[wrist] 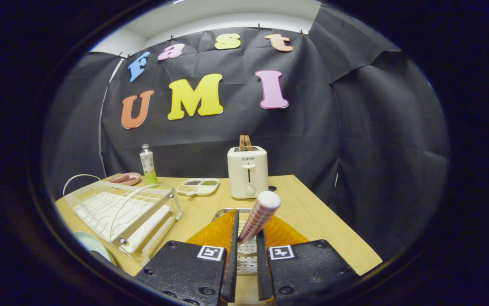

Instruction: Take the plate from the dish rack, then take the spoon from the basket and place it into the plate.

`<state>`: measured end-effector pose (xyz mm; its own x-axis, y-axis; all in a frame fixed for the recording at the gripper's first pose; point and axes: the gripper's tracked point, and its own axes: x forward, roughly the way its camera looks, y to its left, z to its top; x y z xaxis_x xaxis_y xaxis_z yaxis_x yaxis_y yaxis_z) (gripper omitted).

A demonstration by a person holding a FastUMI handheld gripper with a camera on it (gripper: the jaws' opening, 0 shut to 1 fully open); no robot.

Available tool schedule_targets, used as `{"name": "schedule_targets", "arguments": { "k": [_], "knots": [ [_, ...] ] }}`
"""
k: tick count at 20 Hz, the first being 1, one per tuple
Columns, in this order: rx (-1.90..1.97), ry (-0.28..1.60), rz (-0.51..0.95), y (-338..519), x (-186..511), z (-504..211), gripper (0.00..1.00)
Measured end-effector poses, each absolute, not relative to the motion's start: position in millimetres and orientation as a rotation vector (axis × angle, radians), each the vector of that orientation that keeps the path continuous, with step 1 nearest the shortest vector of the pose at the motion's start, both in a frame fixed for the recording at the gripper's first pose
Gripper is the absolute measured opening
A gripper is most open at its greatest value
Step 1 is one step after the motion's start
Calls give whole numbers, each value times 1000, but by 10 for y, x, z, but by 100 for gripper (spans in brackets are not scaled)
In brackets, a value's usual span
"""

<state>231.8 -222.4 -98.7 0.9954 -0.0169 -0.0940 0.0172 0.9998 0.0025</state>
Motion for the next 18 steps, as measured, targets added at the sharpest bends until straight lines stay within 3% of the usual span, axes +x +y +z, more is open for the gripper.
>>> {"name": "schedule_targets", "arguments": {
  "k": [2, 7, 18],
  "knots": [
    [-20, 62, -68, -2275, 2252, -845, 20],
    [-7, -13, -114, -2272, 2145, -404, 18],
    [-68, -96, -6, -1418, 1263, 283, 16]
  ]
}}
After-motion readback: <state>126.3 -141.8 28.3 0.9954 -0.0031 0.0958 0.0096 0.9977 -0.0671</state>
